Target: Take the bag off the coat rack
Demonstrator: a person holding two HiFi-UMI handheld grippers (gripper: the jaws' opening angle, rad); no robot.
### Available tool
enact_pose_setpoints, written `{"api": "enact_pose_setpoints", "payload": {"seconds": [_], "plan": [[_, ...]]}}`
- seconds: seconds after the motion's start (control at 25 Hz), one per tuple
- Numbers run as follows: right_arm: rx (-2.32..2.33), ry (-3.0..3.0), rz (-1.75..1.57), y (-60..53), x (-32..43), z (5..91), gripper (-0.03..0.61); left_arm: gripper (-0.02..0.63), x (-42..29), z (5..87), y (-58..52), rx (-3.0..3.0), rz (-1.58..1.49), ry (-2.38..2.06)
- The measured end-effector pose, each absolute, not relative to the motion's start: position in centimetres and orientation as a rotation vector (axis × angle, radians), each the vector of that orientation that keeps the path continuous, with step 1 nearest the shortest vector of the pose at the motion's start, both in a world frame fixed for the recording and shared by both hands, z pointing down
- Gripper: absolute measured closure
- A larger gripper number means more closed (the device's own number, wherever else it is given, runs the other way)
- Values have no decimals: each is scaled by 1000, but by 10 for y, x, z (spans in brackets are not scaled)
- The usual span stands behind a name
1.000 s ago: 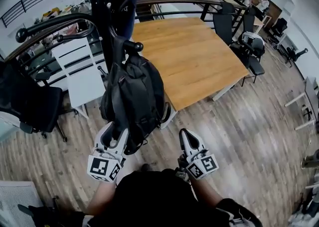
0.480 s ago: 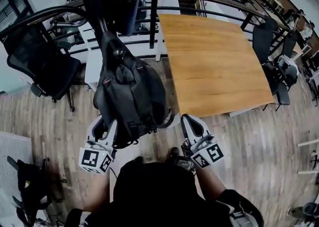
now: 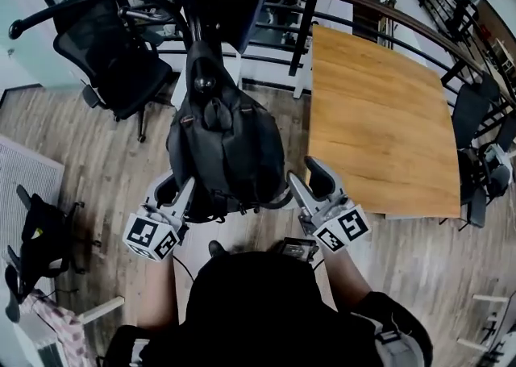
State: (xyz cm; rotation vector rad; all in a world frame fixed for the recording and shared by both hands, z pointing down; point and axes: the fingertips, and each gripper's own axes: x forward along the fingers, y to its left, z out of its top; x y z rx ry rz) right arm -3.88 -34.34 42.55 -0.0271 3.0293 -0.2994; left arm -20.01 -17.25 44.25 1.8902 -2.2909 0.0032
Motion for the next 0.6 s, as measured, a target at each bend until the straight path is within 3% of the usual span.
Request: {"api": "enact_pose_setpoints", "payload": {"seconds": [0.16, 0.44, 0.6], "plan": [[149, 3126, -252, -345, -71, 431, 350, 495, -196, 439, -178, 1910, -4, -2308], [342, 3214, -224, -336, -100, 449, 345, 500, -198, 433, -177, 1905, -50, -2333], [404, 3205, -262, -331, -102, 452, 396, 500, -200, 437, -177, 1879, -34, -2333]]}}
